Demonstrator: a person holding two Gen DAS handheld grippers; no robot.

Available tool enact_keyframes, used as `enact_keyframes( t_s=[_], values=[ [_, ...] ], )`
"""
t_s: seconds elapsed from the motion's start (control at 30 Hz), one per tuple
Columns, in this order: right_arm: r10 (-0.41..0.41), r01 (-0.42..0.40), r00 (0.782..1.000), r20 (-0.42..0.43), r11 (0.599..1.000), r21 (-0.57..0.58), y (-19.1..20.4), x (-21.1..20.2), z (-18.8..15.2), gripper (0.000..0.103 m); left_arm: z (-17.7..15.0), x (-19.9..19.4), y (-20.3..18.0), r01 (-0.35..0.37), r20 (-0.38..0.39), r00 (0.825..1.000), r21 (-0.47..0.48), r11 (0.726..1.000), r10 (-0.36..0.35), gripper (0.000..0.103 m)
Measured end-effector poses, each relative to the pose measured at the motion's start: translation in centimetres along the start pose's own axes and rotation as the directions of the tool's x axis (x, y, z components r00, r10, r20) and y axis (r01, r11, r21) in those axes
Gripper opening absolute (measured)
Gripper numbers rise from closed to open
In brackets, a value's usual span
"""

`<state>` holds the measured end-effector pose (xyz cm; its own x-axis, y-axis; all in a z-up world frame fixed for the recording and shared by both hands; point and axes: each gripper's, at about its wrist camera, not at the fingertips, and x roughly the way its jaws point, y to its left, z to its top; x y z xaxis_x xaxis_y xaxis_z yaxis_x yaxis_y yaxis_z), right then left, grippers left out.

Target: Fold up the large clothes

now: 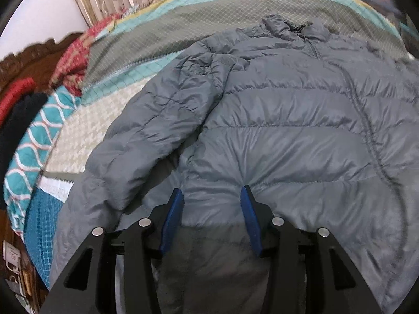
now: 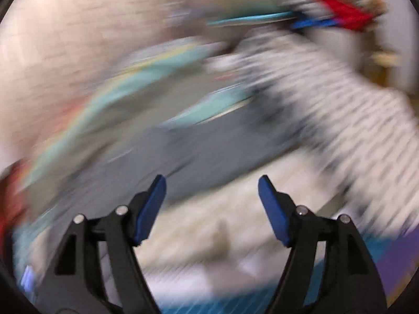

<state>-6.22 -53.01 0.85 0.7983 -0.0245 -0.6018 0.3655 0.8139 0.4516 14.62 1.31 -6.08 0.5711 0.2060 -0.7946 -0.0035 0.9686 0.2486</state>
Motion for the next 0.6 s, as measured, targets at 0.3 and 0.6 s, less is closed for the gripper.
enact_keyframes(
  t_s=[0.3,0.6],
  values=[
    [0.269,-0.387,0.877,-0.398,0.886,-0.254,9.5,-4.6,-20.7,0.07,-2.3,-5.7,4.8,0.09,0.085,0.993,-0.024,0.996,-0.087,0.074],
    [0.224,-0.445,0.83,-0.511,0.817,-0.366,14.4,-2.8,-25.1,0.031,-7.8,-6.0,7.0,0.08,0.042,0.996,-0.034,0.996,-0.079,0.074]
  ],
)
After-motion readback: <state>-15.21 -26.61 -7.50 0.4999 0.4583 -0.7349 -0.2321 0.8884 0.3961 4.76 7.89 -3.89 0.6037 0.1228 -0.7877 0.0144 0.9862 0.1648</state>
